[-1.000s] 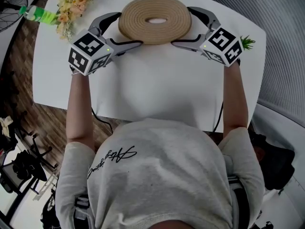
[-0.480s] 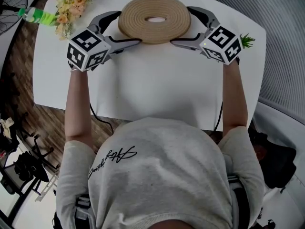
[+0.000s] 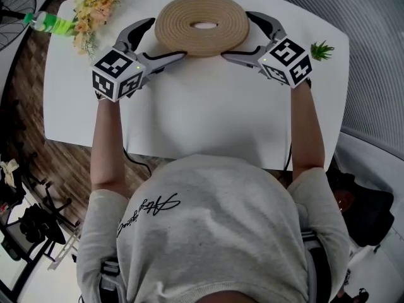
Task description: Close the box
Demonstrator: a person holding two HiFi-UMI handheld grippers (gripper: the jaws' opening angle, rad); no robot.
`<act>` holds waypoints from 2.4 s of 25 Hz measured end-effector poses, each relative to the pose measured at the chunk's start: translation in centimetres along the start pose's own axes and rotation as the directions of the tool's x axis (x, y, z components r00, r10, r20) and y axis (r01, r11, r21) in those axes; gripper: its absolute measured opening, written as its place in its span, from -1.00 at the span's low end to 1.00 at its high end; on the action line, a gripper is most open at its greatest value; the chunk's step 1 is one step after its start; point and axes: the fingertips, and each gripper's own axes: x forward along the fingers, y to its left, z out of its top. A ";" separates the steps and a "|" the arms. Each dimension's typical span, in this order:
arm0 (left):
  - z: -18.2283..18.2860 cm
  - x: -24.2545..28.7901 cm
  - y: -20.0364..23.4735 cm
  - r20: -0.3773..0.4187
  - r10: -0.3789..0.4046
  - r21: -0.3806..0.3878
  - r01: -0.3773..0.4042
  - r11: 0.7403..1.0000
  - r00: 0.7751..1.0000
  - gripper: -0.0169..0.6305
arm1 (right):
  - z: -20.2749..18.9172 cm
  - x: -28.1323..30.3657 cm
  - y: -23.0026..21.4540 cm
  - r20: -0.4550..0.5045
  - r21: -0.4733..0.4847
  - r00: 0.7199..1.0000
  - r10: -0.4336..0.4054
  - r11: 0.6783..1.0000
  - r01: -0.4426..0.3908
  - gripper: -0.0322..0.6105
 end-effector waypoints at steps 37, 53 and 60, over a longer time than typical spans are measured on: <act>3.6 -10.2 -8.9 0.312 0.154 -0.055 -0.144 0.988 0.937 0.60 | 5.6 -7.7 10.4 0.294 0.072 0.927 -0.232 0.973 0.221 0.68; 5.5 -14.3 -13.4 0.392 0.193 -0.008 -0.206 0.979 0.900 0.59 | 9.3 -10.8 15.6 0.426 0.084 0.874 -0.234 0.972 0.219 0.59; 6.4 -15.2 -14.9 0.409 0.186 0.025 -0.215 0.976 0.893 0.59 | 10.4 -11.6 17.0 0.457 0.078 0.858 -0.235 0.971 0.224 0.54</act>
